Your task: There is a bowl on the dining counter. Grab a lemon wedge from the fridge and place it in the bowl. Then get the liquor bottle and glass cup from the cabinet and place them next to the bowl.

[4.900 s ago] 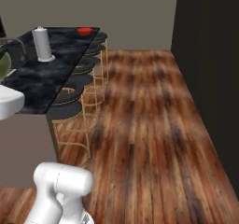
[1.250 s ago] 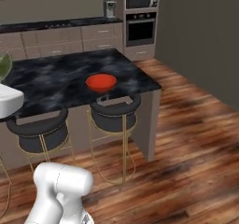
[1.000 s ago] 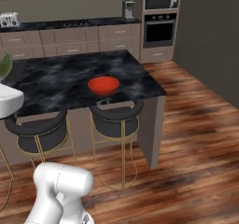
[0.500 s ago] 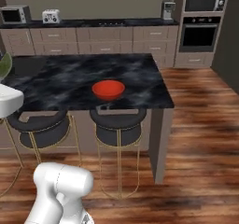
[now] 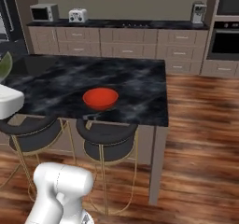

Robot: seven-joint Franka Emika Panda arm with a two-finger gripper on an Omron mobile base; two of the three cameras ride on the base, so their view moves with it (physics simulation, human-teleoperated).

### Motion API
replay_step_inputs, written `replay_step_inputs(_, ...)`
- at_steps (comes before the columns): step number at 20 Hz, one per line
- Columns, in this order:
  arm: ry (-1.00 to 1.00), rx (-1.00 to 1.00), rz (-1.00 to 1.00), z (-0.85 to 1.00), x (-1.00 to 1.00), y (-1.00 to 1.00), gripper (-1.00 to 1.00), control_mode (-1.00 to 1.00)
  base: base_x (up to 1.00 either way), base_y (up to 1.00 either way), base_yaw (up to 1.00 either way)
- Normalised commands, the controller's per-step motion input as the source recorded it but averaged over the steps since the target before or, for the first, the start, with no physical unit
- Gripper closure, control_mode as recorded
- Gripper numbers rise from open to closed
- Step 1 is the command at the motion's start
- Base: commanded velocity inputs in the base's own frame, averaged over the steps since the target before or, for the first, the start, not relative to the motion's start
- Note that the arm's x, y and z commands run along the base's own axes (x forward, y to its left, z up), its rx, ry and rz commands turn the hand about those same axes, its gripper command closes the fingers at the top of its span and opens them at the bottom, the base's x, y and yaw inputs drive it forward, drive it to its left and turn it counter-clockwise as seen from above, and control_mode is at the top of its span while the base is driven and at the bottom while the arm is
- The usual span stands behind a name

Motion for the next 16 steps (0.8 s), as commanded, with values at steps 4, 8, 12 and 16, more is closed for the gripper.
replay_step_inputs(4,0.00,0.00,0.00,0.00,0.00,0.00,1.00,1.00,0.85,-0.46,0.27)
replay_step_inputs(8,0.00,0.00,0.00,0.00,0.00,0.00,1.00,1.00,0.91,-0.27,0.22)
replay_step_inputs(12,0.00,0.00,0.00,0.00,0.00,0.00,1.00,1.00,0.88,-0.27,0.21)
replay_step_inputs(16,0.00,0.00,0.00,0.00,0.00,0.00,1.00,1.00,0.91,-0.34,0.20)
